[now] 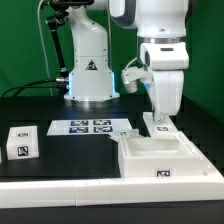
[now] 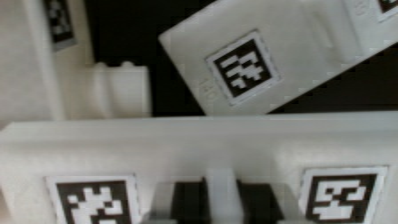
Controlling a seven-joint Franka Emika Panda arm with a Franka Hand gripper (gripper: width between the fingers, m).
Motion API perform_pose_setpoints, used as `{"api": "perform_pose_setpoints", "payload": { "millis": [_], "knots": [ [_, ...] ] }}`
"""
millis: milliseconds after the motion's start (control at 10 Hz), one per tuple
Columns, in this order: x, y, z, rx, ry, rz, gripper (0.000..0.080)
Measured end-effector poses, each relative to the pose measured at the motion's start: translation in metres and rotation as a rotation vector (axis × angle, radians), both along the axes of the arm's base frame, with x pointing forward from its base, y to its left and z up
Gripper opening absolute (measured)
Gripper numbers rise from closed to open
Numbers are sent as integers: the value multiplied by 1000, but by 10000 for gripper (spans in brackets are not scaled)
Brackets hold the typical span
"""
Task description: Assemble cabinet
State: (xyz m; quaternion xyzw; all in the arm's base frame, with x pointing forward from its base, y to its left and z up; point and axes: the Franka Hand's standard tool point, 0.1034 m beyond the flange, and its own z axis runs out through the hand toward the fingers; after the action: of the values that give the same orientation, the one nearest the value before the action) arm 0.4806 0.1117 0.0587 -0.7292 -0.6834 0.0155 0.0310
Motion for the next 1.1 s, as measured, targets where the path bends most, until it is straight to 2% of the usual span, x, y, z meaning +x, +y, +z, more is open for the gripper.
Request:
{"api": "perform_pose_setpoints", "payload": {
  "millis": [200, 700, 800, 1100],
  "knots": [
    [14, 1, -3, 22, -39, -13, 70],
    [16, 0, -2, 23, -44, -16, 70],
    [21, 0, -2, 22, -39, -13, 70],
    [56, -4, -2, 31, -53, -30, 70]
  ]
}}
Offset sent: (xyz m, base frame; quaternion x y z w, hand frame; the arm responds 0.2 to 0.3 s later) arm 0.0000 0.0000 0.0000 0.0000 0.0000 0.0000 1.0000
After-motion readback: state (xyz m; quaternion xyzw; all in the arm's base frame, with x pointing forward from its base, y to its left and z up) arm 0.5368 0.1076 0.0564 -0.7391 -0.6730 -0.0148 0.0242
